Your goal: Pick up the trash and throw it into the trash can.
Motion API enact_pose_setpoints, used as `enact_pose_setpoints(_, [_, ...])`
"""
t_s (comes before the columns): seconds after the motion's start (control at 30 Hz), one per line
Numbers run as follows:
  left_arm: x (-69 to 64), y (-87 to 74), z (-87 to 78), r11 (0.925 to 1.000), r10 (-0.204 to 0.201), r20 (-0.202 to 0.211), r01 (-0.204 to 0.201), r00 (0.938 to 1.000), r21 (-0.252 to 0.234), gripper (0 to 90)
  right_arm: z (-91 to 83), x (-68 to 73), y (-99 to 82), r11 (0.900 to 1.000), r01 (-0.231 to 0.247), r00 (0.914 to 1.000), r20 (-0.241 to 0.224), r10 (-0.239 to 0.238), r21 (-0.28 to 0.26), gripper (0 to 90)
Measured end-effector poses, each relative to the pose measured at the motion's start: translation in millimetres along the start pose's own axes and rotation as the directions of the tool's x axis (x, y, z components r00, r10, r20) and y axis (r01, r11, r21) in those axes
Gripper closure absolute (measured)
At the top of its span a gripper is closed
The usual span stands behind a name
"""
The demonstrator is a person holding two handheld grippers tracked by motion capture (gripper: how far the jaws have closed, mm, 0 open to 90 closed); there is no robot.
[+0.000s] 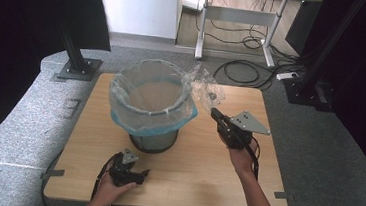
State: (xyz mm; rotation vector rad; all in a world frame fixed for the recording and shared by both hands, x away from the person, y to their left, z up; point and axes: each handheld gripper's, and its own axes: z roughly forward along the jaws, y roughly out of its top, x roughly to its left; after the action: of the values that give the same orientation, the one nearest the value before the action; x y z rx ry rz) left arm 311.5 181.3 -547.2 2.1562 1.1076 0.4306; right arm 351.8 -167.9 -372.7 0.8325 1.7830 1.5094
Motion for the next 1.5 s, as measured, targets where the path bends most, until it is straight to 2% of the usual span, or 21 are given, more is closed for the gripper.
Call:
enact_pose_setpoints(0.73, [-0.1, 0.0, 0.1, 1.0000, -0.001, 0.002, 0.001, 1.0000, 0.000, 17.1, 22.1, 18.9, 20.8, 0.9999, 0.013, 0.9989, -0.044, -0.013, -0.004, 88.1])
enact_pose_setpoints(1.5, [0.0, 0.0, 0.1, 1.0000, 0.000, 0.001, 0.000, 1.0000, 0.000, 17.1, 49.0, 44.8, 40.8, 0.9986, 0.053, 0.9940, -0.096, -0.052, 0.008, 87.8])
